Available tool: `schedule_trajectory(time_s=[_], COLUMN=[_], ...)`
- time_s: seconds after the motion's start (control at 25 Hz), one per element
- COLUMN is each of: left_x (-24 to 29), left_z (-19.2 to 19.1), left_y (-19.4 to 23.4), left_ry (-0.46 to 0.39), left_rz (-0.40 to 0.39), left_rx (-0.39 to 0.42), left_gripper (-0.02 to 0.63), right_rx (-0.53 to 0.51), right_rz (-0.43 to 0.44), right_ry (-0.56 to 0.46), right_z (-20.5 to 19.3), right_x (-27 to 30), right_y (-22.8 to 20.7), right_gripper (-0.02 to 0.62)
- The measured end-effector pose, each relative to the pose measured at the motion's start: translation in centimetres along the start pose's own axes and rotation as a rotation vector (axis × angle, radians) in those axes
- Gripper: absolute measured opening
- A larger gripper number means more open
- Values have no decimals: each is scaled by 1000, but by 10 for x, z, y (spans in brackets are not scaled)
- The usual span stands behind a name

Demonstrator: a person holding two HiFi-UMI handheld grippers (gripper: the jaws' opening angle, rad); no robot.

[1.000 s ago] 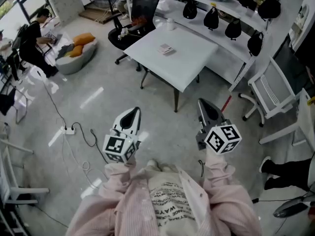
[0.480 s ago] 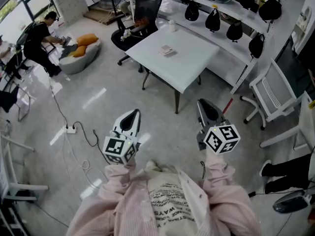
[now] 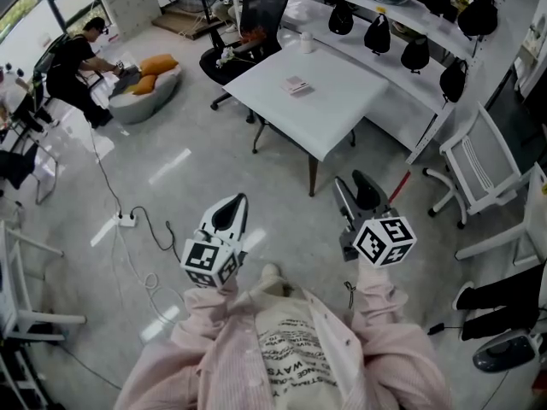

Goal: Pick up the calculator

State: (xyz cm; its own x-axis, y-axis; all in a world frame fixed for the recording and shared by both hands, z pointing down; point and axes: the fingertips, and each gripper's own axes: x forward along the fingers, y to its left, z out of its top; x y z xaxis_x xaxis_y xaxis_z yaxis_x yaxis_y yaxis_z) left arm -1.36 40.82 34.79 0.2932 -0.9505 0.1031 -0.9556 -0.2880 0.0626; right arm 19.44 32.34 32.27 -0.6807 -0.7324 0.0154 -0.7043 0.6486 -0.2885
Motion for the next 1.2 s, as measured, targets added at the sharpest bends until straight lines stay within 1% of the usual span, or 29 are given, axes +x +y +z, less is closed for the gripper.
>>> schedule_trajectory(time_s=[0.32,0.56,0.8,1.2], left_x=[10,41,85,171], left_z=[-3,-6,-7,-11], left_y=[8,17,44,97], left_ry=[11,18,19,58], left_rz=[6,-10,-15,-50], left_rx=[-8,-19,-29,-55], left_gripper=[2,2,2,2], right_rx=[15,19,68,89], right_rz=[2,-14,-21,-38], right_ry=[16,27,50,103], right_z=[-7,-6,-13,-18], right_x=[10,30,72,159], right_y=[-7,-30,-57,-98], right_gripper=[221,224,224,224])
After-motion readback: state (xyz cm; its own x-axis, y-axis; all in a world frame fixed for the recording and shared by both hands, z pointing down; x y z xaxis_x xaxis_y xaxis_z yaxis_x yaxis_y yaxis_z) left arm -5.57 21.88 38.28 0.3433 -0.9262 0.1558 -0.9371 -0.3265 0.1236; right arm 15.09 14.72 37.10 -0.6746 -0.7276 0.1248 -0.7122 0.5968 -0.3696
